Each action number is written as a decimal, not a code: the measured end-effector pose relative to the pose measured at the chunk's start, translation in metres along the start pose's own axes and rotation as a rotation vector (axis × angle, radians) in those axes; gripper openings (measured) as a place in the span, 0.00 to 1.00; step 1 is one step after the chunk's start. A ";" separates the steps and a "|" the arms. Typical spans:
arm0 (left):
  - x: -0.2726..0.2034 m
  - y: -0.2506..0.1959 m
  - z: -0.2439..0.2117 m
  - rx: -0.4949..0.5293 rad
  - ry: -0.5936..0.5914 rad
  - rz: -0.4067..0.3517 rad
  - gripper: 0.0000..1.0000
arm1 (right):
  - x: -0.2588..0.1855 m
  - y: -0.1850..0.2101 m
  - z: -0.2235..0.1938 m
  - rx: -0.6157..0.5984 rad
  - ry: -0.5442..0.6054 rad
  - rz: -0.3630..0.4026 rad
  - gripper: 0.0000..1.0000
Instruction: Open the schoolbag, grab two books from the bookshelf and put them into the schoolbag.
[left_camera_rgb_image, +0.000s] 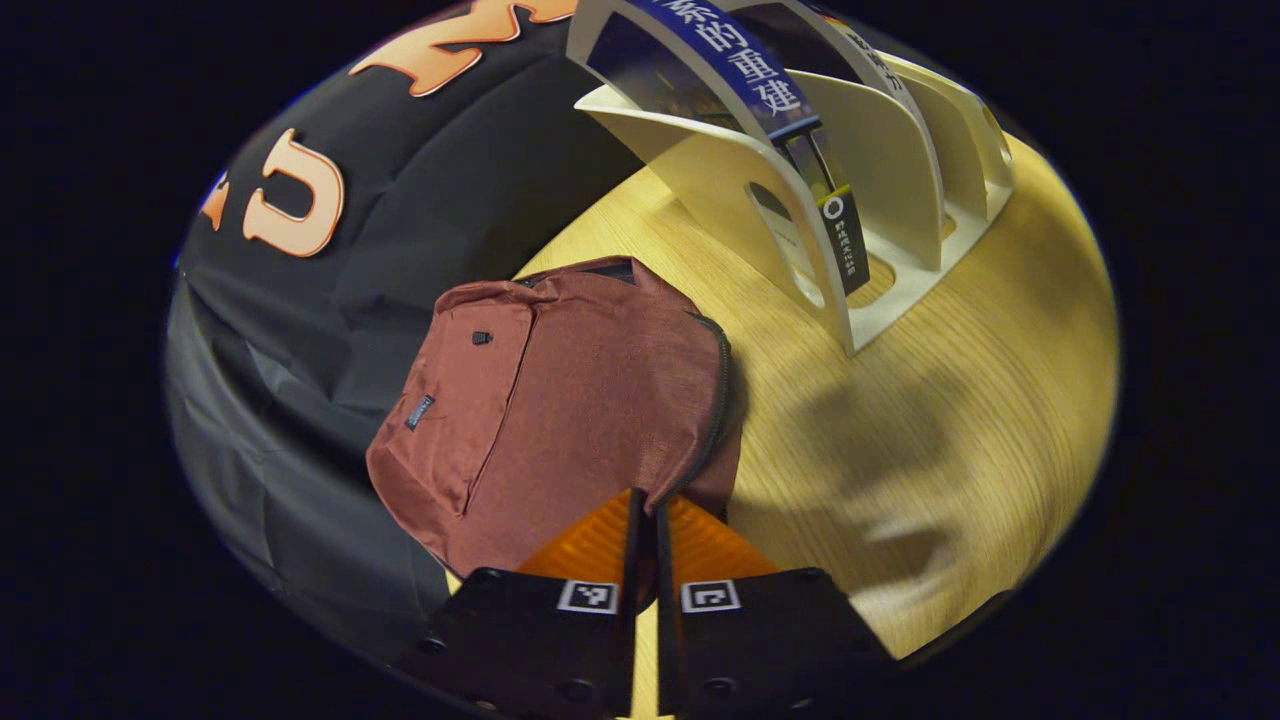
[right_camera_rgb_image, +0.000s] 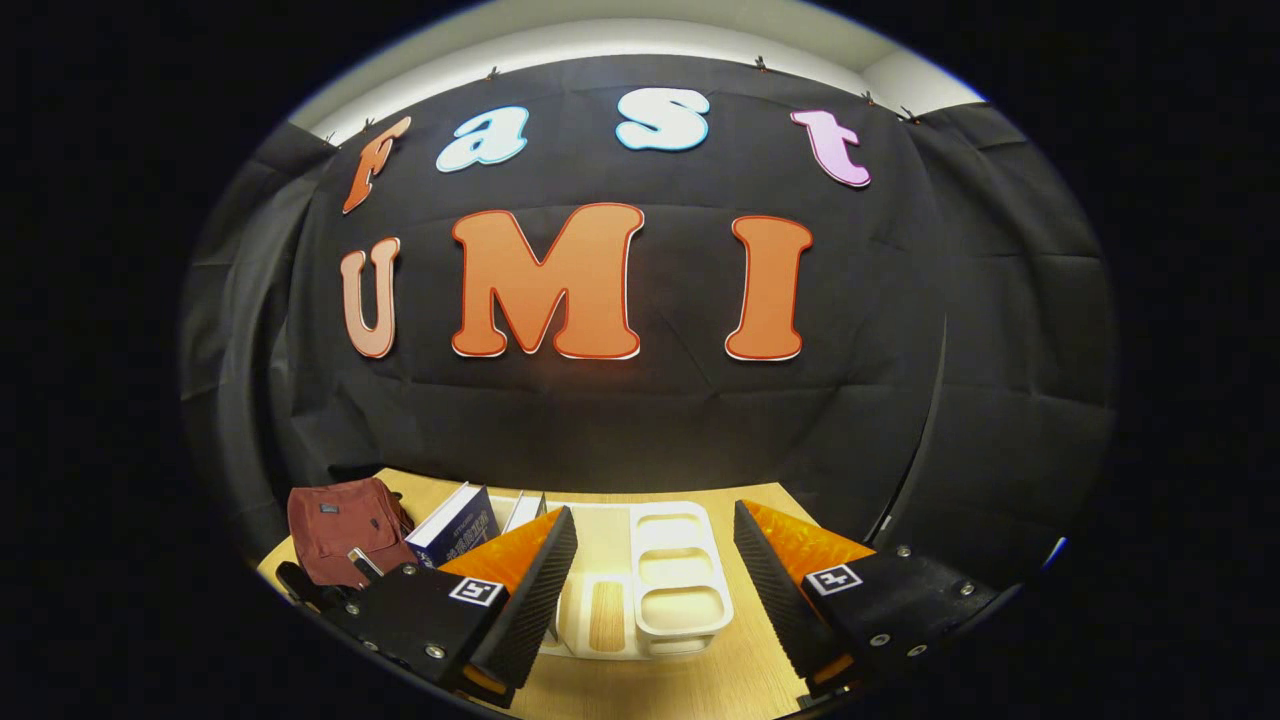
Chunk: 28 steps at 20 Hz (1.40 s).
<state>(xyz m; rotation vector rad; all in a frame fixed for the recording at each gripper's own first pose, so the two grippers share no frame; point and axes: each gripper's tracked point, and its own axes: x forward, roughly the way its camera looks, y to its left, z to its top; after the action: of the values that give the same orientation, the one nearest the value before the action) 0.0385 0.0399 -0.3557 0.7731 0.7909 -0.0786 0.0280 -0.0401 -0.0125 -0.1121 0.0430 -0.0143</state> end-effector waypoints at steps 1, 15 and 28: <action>0.000 0.000 -0.001 -0.011 0.005 -0.005 0.02 | 0.000 -0.001 0.001 0.005 -0.002 0.001 0.94; -0.029 0.025 0.017 -0.028 0.098 -0.337 0.01 | 0.004 -0.006 0.012 0.167 -0.011 0.034 0.93; -0.072 0.174 0.075 0.108 -0.009 -0.570 0.00 | -0.003 0.095 0.036 0.240 -0.032 0.005 0.94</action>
<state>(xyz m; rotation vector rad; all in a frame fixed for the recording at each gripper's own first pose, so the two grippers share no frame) 0.0919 0.1023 -0.1704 0.6274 0.9854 -0.6392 0.0276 0.0581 0.0127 0.1282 0.0096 -0.0125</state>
